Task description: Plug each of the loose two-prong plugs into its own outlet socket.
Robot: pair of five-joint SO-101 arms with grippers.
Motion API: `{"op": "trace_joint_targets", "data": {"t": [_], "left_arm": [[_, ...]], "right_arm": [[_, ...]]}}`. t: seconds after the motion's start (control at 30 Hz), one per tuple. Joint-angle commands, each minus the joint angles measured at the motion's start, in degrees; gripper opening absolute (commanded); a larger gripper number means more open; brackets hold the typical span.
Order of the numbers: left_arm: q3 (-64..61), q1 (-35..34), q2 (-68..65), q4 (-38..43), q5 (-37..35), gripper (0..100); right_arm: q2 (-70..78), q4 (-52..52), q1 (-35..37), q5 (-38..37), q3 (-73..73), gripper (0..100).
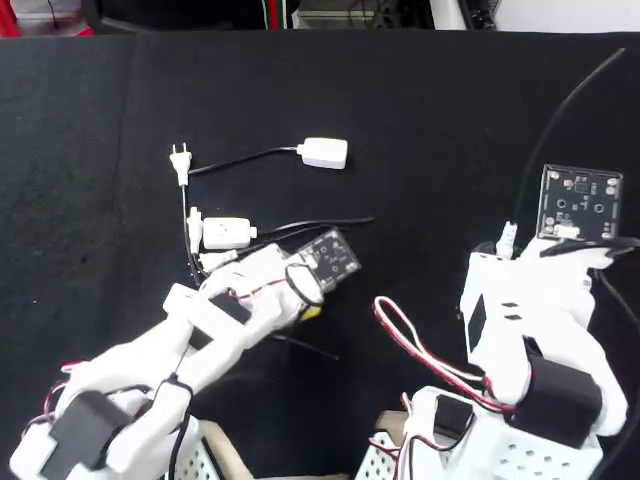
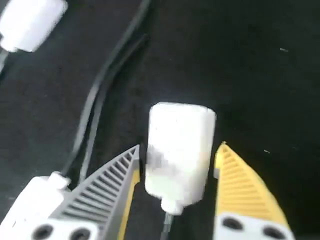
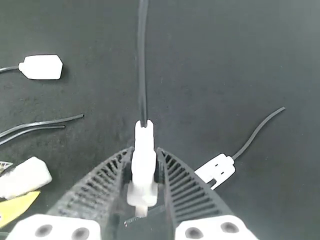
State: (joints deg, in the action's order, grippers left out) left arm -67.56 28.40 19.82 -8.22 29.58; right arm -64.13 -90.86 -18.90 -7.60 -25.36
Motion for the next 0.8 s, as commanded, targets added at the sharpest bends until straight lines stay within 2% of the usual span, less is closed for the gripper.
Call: {"op": "trace_joint_targets", "data": {"t": [0.0, 0.2, 0.3, 0.47, 0.6, 0.67, 0.77], "left_arm": [[0.4, 1.6, 9.0, -8.6, -0.6, 26], [0.4, 0.0, 25.6, -22.1, -5.0, 30], [-0.3, -1.4, 35.1, -27.9, -5.5, 30], [-4.4, -4.9, 53.0, -36.5, -11.0, 30], [-12.4, -10.9, 68.7, -38.1, -15.8, 30], [-17.7, -12.7, 77.0, -38.2, -16.2, 30], [-22.0, -15.0, 86.2, -42.6, -16.2, 30]], "right_arm": [[-0.1, 1.5, 0.7, 0.3, 0.1, 1.1], [0.2, 2.6, 0.7, 0.5, -0.9, 1.1], [0.2, 2.6, 4.0, 0.5, -3.9, 1.1], [0.0, 8.4, 15.4, 5.1, -11.3, 1.1], [0.2, 17.1, 28.1, 10.5, -17.0, 1.1], [0.2, 23.1, 33.9, 13.9, -19.9, 1.1], [0.2, 31.3, 40.3, 17.0, -24.7, 1.1]]}}
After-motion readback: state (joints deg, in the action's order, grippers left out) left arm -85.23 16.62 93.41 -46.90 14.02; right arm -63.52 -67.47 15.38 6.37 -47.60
